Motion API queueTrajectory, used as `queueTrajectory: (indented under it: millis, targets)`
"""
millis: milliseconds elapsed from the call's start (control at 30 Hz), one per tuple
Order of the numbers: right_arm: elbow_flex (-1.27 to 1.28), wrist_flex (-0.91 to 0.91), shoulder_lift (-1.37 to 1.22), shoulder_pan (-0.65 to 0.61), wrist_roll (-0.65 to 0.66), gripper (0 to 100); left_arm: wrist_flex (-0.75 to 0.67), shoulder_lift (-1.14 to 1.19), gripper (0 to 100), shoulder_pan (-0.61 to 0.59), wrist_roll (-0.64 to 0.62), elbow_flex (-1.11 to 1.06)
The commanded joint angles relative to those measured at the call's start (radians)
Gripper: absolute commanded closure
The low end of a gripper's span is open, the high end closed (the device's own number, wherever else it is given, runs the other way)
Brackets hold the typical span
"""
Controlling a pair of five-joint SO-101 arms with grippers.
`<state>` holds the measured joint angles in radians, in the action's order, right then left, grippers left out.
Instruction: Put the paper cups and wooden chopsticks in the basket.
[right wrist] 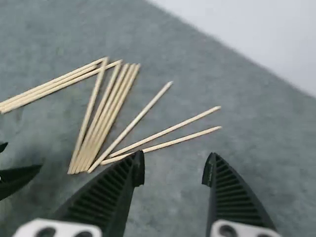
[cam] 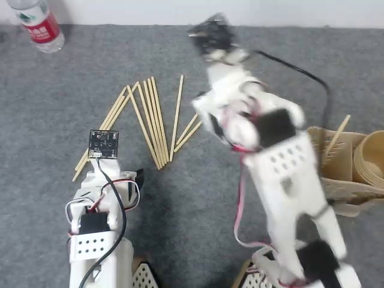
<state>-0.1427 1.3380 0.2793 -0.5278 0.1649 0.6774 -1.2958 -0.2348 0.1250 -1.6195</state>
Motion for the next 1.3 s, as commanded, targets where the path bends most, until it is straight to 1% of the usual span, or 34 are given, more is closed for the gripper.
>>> queueTrajectory:
  millis: [0, 167, 300, 433, 533, 633, 700, 833, 967, 1033, 1167, 1267]
  targets:
    - [-0.071, 0.002, -0.117, -0.019, 0.020, 79.7, -0.021, -0.011, 76, 0.008, -0.003, 0.002]
    - [-0.074, -0.005, -0.355, -0.015, 0.041, 79.7, -0.021, -0.011, 76, 0.008, -0.003, 0.002]
    - [-0.074, -0.110, -0.516, 0.030, 0.035, 80.0, -0.021, -0.011, 76, 0.008, -0.003, 0.002]
    - [-0.074, -0.236, -0.619, 0.091, 0.040, 85.8, -0.021, -0.011, 76, 0.008, -0.003, 0.002]
    - [-0.103, -0.260, -0.671, 0.110, 0.043, 85.4, -0.023, -0.011, 76, 0.008, -0.003, 0.002]
    - [-0.178, -0.229, -0.742, 0.107, 0.043, 80.6, -0.023, -0.011, 76, 0.008, -0.003, 0.002]
    - [-0.258, -0.188, -0.797, 0.105, 0.043, 79.3, -0.023, -0.011, 76, 0.008, -0.003, 0.002]
    - [-0.470, -0.085, -0.931, 0.107, 0.046, 79.4, -0.023, -0.011, 76, 0.008, -0.003, 0.002]
    - [-0.678, -0.004, -1.107, 0.102, 0.135, 79.4, -0.023, -0.011, 76, 0.008, -0.003, 0.002]
    - [-0.787, 0.028, -1.199, 0.093, 0.160, 79.4, -0.023, -0.011, 76, 0.008, -0.003, 0.002]
    - [-1.002, 0.093, -1.371, 0.096, 0.163, 79.4, -0.023, -0.011, 76, 0.008, -0.003, 0.002]
    - [-1.152, 0.189, -1.469, 0.097, 0.163, 79.4, -0.023, -0.011, 76, 0.008, -0.003, 0.002]
